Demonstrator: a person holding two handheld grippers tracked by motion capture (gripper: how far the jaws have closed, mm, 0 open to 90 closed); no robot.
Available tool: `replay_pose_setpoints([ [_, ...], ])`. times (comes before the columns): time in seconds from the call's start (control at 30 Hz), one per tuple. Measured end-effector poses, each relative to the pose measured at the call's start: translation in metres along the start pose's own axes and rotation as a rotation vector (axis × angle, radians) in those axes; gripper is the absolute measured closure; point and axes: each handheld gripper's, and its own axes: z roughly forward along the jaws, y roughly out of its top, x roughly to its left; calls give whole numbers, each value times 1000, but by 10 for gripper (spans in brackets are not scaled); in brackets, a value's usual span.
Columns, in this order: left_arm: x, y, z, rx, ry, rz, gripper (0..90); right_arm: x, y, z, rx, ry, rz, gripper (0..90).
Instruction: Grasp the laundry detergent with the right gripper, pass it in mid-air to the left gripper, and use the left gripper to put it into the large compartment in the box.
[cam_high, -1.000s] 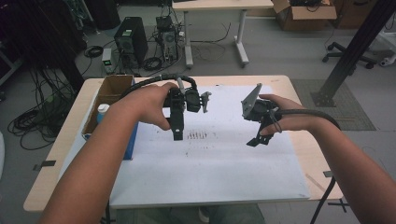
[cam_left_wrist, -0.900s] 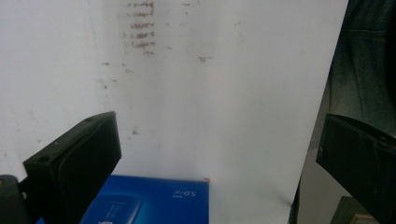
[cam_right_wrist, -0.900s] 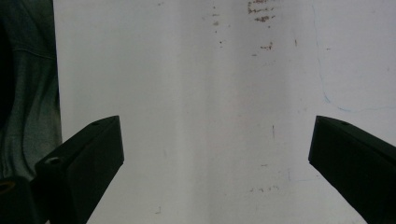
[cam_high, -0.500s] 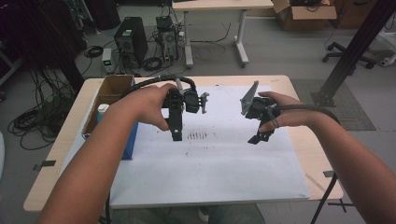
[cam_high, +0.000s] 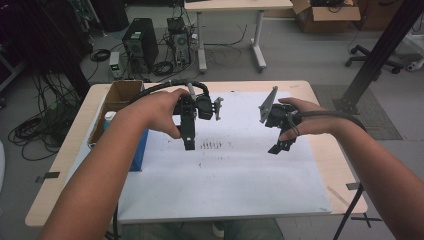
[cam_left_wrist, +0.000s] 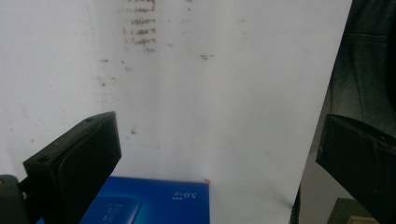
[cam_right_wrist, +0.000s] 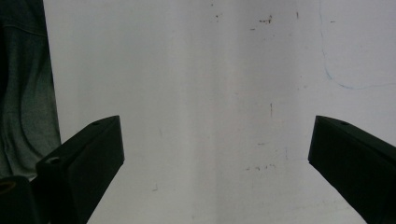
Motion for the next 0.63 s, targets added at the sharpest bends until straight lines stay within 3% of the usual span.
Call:
replay_pose_setpoints([
  [0.63,0,-2,-2,-2,3,-11,2,-3,-3,-5,13,-7,-3,36],
])
